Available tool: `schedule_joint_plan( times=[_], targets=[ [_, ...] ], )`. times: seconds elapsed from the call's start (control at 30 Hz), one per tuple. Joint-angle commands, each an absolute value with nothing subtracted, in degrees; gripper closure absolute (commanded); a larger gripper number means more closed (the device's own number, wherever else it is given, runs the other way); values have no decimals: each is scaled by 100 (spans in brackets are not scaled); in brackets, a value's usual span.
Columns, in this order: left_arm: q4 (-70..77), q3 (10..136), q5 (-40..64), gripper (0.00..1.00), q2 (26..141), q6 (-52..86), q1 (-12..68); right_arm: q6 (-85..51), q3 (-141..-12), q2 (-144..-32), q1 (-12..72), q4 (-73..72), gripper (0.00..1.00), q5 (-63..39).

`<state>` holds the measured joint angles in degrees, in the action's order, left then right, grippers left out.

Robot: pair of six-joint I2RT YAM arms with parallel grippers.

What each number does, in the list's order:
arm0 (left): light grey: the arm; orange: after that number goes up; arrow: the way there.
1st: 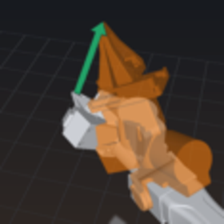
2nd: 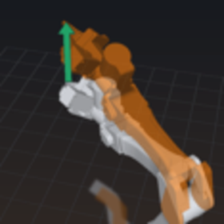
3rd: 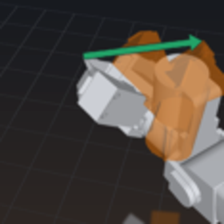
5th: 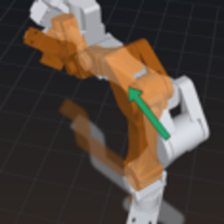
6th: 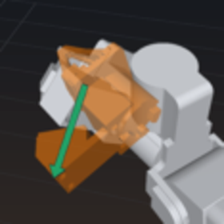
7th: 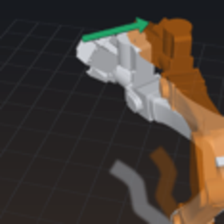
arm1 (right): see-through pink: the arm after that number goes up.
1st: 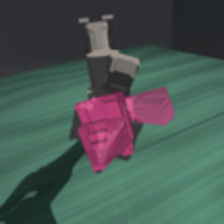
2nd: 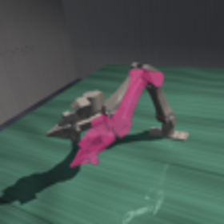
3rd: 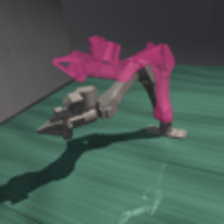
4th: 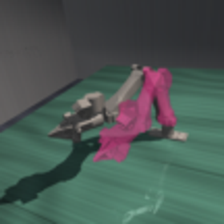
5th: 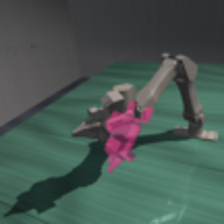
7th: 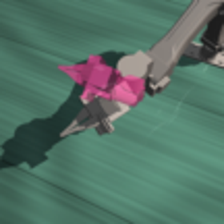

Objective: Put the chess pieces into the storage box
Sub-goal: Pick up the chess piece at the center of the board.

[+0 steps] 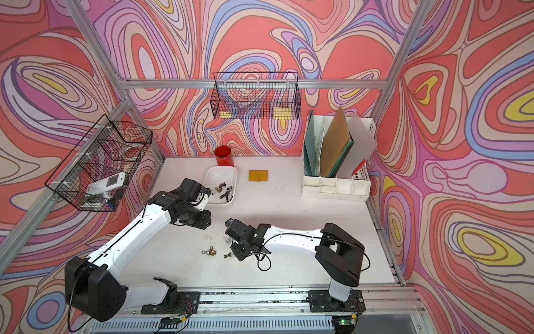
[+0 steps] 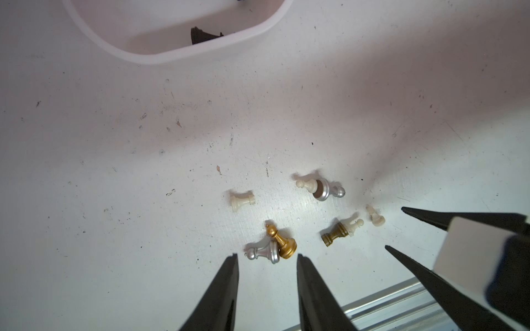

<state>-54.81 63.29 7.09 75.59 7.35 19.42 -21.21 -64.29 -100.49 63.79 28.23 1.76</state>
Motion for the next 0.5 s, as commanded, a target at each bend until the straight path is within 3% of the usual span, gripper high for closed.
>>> schedule_joint_plan(
  times=[0.0,0.47],
  targets=[
    [-5160,6267,663,61,7558,655,1956,-2580,-6530,-10359,6398,3167,56,518],
    [-5036,6100,686,61,7673,606,1944,-2655,-6703,-10844,6480,3166,59,365]
  ],
)
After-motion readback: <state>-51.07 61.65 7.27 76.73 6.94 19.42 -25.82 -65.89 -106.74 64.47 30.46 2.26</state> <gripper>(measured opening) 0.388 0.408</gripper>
